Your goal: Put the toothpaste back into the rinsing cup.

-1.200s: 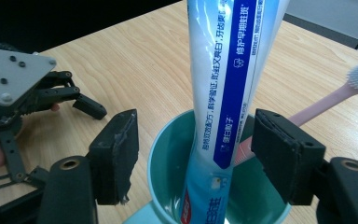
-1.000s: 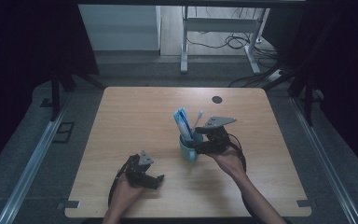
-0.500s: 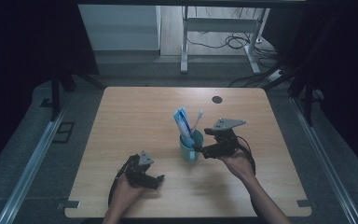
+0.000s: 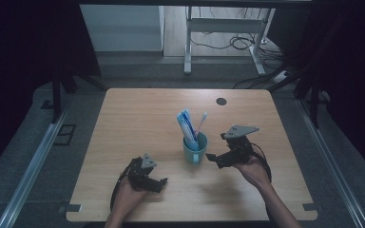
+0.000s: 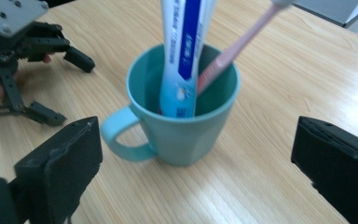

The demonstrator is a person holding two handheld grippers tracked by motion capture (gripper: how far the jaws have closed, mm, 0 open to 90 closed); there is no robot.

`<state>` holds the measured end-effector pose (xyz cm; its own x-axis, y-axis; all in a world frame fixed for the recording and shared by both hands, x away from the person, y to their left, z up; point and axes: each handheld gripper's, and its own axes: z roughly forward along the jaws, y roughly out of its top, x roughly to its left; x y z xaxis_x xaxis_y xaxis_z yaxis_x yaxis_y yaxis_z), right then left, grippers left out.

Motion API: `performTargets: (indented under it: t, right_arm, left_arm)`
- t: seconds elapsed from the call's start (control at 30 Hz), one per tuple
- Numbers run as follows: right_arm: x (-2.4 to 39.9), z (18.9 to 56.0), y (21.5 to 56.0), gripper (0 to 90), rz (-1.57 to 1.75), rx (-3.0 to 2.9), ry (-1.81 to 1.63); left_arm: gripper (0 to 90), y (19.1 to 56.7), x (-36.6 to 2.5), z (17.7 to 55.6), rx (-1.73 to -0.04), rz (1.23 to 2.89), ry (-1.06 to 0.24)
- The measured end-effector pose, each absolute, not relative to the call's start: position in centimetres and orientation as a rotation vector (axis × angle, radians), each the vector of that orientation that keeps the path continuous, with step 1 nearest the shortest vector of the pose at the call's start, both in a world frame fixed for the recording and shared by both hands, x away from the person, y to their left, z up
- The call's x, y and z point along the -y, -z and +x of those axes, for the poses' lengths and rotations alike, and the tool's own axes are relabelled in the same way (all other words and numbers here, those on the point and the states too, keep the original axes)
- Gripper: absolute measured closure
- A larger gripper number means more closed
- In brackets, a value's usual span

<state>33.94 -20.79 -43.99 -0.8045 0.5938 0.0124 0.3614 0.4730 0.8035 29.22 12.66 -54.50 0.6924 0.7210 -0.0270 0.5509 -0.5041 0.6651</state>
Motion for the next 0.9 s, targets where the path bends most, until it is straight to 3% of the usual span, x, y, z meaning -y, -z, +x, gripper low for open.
performTargets:
  t: [0.9]
  right_arm:
    - [26.7, 31.3, 47.6, 0.0, 0.962, -2.368, -1.161]
  left_arm:
    - [1.1, 54.5, -12.6, 29.2, -0.970, 2.240, -0.333]
